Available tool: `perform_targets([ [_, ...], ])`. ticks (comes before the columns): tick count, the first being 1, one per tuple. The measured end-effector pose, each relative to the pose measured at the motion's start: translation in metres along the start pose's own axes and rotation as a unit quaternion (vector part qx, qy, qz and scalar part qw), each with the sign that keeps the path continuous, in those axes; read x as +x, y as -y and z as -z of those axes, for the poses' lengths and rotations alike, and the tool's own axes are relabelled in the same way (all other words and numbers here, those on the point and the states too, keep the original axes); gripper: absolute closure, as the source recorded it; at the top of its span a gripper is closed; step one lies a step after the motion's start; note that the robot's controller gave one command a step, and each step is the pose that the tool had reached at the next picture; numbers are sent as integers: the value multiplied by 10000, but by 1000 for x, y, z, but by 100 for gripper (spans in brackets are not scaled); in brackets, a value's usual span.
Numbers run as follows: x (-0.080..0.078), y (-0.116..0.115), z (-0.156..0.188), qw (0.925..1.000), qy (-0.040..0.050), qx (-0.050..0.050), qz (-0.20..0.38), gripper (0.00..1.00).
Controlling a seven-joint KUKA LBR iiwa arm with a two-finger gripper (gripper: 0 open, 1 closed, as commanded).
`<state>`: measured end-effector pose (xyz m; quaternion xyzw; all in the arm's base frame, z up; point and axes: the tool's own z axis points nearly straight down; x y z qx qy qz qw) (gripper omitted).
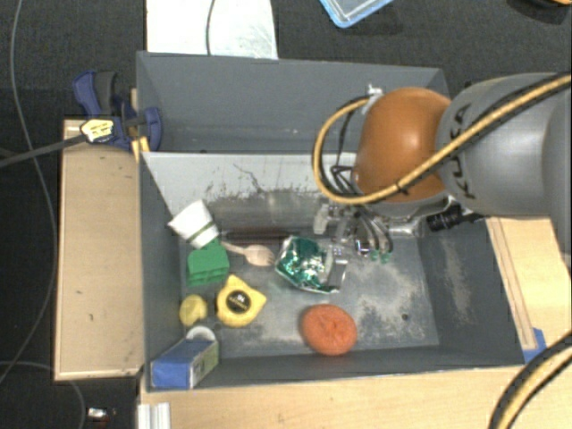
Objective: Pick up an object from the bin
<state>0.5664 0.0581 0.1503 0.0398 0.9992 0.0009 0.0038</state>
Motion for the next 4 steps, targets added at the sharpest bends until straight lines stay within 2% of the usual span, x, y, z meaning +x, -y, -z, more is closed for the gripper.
perform_targets([
  [1,-1,4,-37,10000,-21,3,-57,0],
  [2,13,3,-22,9979,-32,8,-651,0],
  [3,-4,-1,-83,9977,-21,4,-682,0],
  [4,-5,-12,-76,9853,48,-13,-1710,100],
])
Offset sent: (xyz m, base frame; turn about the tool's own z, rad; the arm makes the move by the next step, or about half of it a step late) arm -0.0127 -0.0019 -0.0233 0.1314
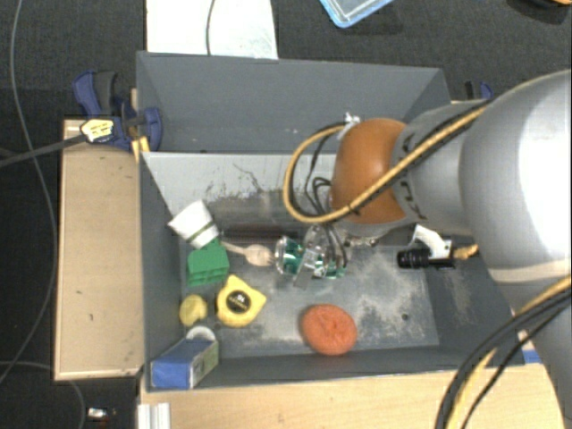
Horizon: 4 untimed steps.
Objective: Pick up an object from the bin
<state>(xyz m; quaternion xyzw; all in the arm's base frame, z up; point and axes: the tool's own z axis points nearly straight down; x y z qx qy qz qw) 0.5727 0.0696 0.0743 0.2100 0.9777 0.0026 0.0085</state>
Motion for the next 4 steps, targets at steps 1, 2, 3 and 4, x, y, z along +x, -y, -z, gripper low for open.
perform_targets([
  [1,0,0,0,10000,2,0,0,100],
  [2,-2,0,13,10000,36,-15,-3,100],
  [3,-3,0,24,10000,61,-27,-3,100],
  [4,-2,0,66,10000,17,-2,16,100],
])
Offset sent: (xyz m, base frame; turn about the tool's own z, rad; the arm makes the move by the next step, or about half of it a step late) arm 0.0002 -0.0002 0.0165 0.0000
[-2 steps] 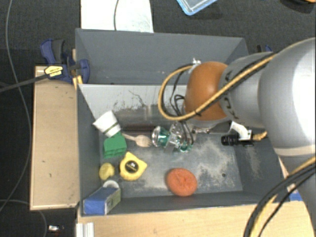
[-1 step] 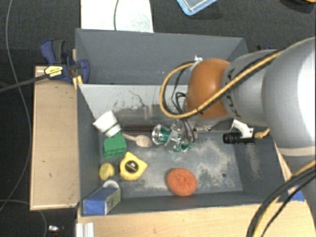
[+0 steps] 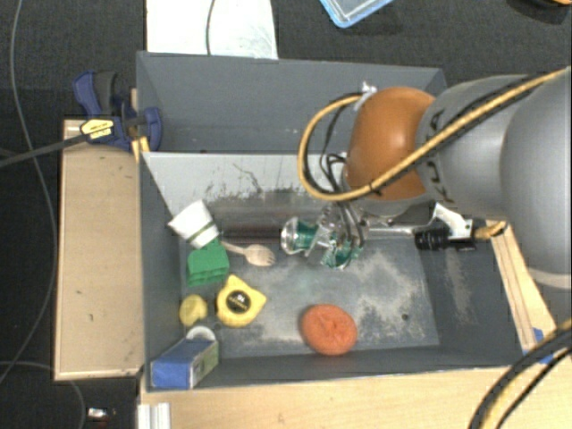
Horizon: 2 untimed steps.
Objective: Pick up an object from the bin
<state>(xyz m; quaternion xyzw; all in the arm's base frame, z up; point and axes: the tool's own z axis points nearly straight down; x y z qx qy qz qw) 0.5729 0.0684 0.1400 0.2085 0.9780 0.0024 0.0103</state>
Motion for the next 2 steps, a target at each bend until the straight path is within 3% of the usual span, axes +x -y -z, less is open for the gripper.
perform_targets([
  [2,-3,-2,61,10000,41,-25,30,100],
])
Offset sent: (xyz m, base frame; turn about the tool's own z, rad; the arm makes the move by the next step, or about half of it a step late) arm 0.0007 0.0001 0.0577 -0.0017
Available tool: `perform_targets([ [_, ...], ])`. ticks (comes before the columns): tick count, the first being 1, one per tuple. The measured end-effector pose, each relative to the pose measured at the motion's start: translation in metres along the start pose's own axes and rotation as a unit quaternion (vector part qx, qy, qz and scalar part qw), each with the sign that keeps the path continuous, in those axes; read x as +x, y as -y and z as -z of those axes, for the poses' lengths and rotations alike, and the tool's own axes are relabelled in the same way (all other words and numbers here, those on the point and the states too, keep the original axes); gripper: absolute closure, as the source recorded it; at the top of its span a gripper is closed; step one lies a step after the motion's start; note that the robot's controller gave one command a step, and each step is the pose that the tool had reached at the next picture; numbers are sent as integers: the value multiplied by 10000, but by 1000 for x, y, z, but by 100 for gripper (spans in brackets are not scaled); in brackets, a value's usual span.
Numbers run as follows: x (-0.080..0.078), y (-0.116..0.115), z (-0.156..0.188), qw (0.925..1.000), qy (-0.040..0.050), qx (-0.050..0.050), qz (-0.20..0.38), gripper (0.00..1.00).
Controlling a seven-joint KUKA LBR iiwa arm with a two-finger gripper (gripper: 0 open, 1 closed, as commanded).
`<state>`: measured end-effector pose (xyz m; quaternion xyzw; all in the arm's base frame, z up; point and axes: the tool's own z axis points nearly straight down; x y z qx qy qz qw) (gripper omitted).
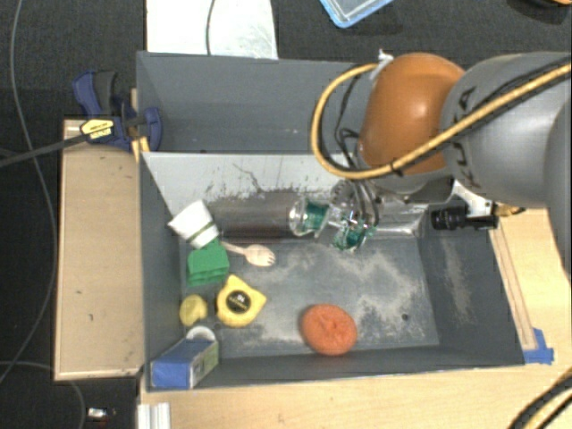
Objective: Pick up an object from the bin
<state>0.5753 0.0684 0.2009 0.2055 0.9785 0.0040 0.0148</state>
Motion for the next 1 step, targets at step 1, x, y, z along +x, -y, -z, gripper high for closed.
perform_targets([
  [1,0,0,6,10000,2,-3,6,100],
])
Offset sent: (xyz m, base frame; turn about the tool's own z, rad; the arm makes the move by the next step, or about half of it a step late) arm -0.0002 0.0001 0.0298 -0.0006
